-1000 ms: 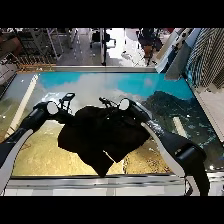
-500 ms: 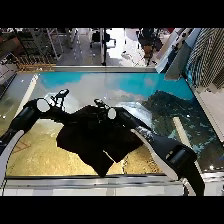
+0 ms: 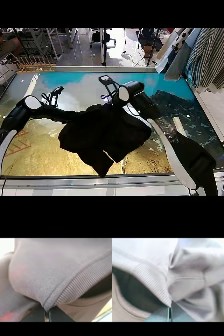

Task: Fold the clothes and pants, and hang the long-sleeved shirts on hangers.

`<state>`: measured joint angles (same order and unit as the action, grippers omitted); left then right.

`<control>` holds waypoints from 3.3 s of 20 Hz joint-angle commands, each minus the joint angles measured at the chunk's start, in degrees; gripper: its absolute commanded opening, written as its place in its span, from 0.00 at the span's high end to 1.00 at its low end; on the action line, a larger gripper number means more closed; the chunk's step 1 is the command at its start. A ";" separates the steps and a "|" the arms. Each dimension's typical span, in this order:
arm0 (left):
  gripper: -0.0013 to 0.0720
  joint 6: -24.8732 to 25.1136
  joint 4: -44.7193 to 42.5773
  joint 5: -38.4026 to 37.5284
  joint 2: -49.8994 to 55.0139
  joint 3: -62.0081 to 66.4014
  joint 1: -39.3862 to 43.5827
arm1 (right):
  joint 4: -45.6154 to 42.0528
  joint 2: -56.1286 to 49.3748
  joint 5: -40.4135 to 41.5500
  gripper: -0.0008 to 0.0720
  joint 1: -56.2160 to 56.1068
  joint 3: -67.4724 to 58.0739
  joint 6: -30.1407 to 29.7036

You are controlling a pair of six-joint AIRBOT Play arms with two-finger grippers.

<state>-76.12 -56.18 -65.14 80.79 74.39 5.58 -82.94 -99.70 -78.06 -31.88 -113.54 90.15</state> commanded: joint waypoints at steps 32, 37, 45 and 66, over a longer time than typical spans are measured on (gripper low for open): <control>0.96 8.26 18.75 -2.16 -1.14 0.20 0.96 | -7.37 20.72 5.25 0.95 -4.22 28.81 25.83; 0.96 9.05 23.32 -2.19 -5.64 0.17 2.67 | -7.30 26.69 -14.45 0.95 -4.24 17.68 21.38; 0.03 16.59 16.41 -4.83 -12.39 0.26 0.98 | -7.32 26.32 -14.53 0.95 -4.24 15.63 18.18; 0.96 58.12 17.22 28.87 -3.23 2.21 20.04 | -6.62 26.36 -11.72 0.95 -4.24 15.63 18.21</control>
<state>-19.49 -42.26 -50.65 75.92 76.53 24.77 -90.02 -73.38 -89.80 -36.05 -97.84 108.33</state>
